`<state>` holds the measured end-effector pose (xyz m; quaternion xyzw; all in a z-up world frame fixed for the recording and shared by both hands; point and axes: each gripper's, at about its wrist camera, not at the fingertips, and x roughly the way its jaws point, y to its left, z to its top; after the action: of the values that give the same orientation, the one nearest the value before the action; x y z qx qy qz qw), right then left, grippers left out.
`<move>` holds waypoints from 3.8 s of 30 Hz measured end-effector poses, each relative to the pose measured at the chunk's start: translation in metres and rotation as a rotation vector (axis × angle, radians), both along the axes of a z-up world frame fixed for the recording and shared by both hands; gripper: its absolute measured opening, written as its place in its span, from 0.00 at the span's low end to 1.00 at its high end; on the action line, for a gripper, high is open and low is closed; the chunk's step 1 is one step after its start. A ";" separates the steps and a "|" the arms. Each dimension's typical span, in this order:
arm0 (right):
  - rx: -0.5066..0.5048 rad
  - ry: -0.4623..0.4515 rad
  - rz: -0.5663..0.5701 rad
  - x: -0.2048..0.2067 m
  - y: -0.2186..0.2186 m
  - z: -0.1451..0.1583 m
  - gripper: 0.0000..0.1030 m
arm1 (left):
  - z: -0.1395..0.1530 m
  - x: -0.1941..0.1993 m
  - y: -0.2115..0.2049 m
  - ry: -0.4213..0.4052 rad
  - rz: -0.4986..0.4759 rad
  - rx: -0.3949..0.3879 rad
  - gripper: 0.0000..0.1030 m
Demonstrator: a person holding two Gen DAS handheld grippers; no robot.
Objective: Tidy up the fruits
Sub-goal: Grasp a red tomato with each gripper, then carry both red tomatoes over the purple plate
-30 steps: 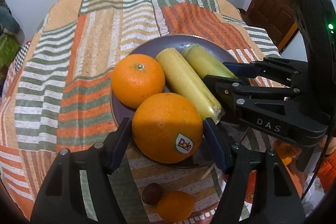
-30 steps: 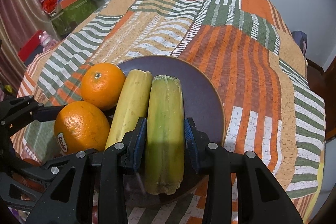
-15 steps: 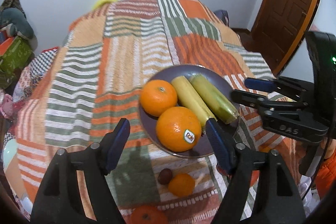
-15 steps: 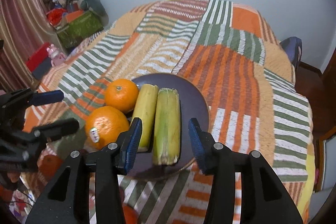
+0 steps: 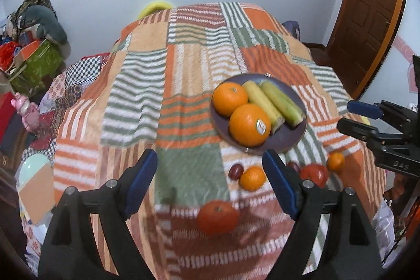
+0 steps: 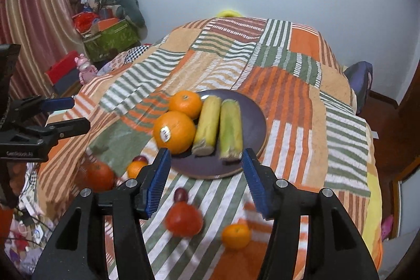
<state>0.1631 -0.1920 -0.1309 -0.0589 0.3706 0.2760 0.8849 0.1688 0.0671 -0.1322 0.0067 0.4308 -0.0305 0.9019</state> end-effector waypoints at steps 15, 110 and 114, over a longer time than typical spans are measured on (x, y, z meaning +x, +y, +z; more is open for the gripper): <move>-0.005 0.146 0.009 -0.029 0.012 -0.052 0.51 | -0.059 -0.039 0.015 0.151 0.018 -0.050 0.81; 0.028 0.090 -0.024 0.144 -0.005 -0.057 0.43 | -0.054 0.163 -0.089 0.083 -0.145 -0.036 0.50; 0.027 0.100 -0.025 0.149 -0.001 -0.061 0.43 | -0.059 0.164 -0.090 0.087 -0.145 -0.028 0.50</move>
<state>0.3122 -0.1929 -0.1921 -0.0285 0.4115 0.2725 0.8693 0.3330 -0.0232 -0.1910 0.0241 0.4674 -0.1019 0.8778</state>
